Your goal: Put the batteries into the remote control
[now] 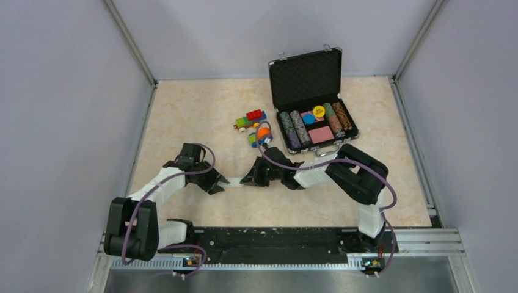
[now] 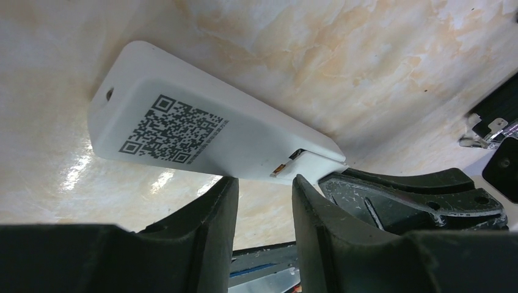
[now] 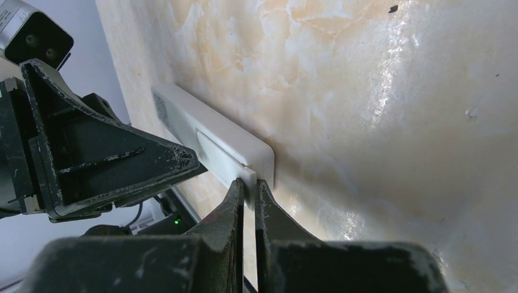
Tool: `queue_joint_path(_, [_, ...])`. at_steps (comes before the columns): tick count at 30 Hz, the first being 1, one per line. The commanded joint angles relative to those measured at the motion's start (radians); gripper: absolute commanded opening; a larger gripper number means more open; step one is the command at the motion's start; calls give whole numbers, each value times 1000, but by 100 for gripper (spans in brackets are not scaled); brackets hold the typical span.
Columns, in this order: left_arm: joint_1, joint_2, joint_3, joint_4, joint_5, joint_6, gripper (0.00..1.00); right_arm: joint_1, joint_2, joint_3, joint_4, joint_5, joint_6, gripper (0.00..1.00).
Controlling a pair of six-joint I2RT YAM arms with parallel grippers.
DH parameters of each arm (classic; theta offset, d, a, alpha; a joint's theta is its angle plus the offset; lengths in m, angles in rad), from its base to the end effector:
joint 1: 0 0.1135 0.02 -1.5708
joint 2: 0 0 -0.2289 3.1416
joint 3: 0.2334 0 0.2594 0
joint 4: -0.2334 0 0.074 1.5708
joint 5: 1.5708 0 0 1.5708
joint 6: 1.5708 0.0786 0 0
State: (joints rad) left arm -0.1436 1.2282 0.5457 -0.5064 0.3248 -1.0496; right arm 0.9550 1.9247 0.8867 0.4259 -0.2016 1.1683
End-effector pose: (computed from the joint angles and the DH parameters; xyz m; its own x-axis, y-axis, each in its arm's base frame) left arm 0.2261 -0.0580 0.0787 -0.6770 -0.7325 0.0712 -0.6703 0.5737 -0.4707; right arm 0.2198 0.3379 0.0545 -0.9530 0.2139 -0.2147 -0.0450 0.6008 0.7981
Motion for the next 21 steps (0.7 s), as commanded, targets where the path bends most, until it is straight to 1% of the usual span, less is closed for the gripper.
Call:
queue_joint_path(1, [6, 4, -11, 35, 15, -10, 44, 17, 70, 12, 7, -40, 74, 0])
queue_joint_path(6, [6, -2, -6, 34, 18, -10, 46, 9, 75, -11, 78, -78, 143, 0])
queue_joint_path(11, [6, -17, 10, 11, 9, -4, 47, 8, 72, -13, 74, -82, 158, 0])
queue_joint_path(18, [15, -75, 115, -114, -138, 61, 46, 8, 68, -11, 56, -76, 150, 0])
queue_joint_path(21, [24, -77, 152, -142, -167, 79, 46, 8, 65, -13, 65, -85, 156, 0])
